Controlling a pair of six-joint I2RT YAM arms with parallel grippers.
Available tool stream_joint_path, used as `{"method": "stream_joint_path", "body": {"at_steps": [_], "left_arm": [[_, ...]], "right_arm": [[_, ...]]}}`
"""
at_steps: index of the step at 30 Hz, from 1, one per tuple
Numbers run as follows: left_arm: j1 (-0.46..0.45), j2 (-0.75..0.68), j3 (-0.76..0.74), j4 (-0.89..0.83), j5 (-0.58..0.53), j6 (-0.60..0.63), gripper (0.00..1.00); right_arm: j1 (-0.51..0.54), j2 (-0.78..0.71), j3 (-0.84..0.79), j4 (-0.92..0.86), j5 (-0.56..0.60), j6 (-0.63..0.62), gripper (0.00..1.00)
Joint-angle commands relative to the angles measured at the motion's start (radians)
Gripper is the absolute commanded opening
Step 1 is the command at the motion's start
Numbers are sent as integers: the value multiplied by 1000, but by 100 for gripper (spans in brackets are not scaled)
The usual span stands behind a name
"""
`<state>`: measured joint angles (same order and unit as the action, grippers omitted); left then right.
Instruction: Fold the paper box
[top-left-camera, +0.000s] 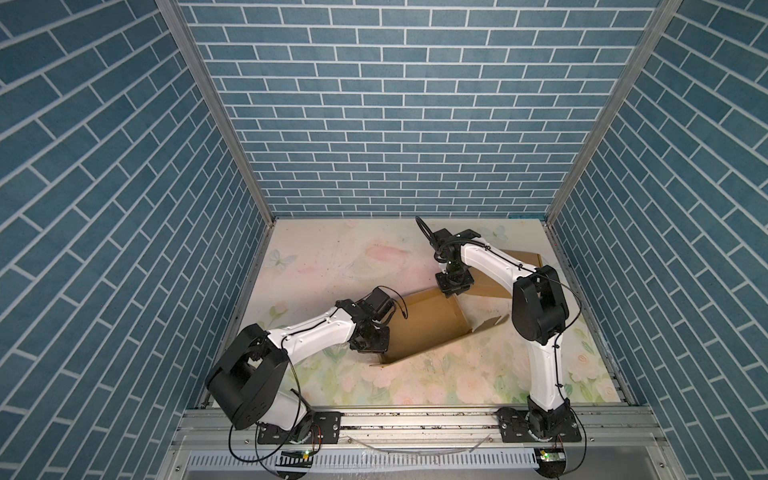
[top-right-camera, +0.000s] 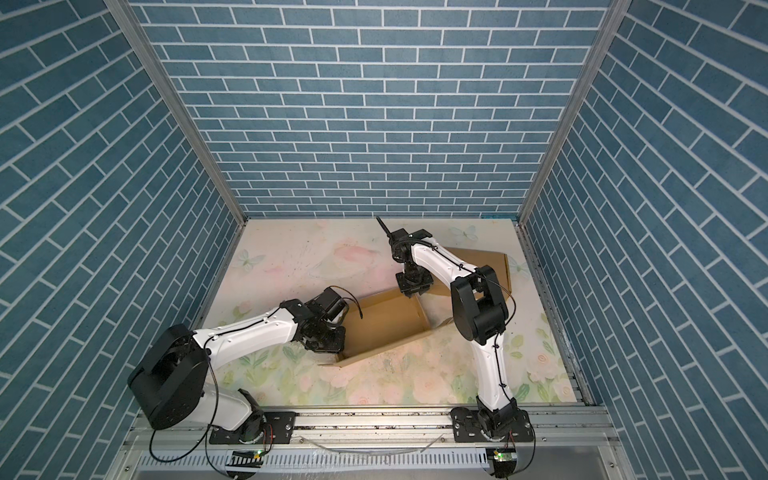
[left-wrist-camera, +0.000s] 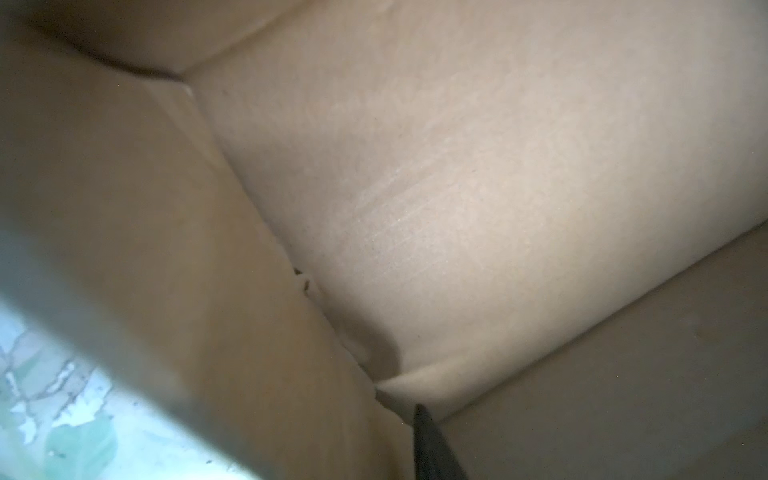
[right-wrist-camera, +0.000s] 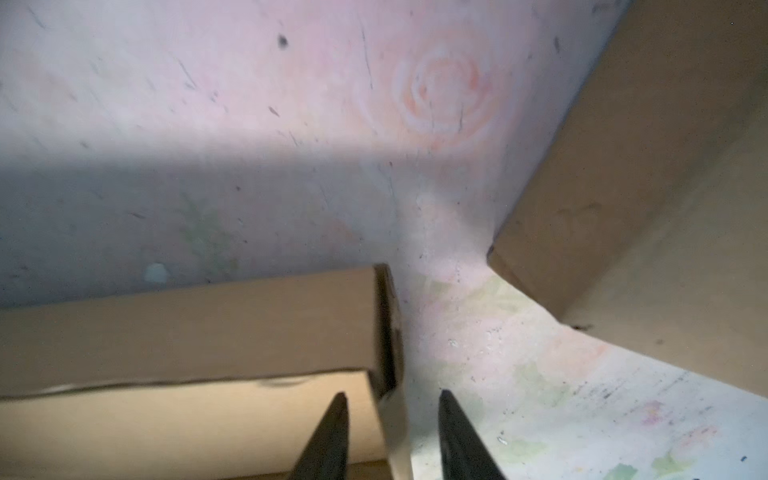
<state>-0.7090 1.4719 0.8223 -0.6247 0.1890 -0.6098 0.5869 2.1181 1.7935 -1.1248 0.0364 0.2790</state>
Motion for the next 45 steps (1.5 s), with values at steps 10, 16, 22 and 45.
{"method": "stream_joint_path", "body": {"at_steps": [10, 16, 22, 45], "left_arm": [[113, -100, 76, -173, 52, 147, 56], [186, -159, 144, -228, 58, 235, 60], [236, -145, 214, -161, 30, 355, 64], [266, 296, 497, 99, 59, 434, 65]], "right_arm": [[-26, -19, 105, -25, -69, -18, 53], [-75, -94, 144, -18, -115, 14, 54], [-176, -250, 138, 2, -118, 63, 54], [-192, -1082, -817, -26, -44, 292, 45]]}}
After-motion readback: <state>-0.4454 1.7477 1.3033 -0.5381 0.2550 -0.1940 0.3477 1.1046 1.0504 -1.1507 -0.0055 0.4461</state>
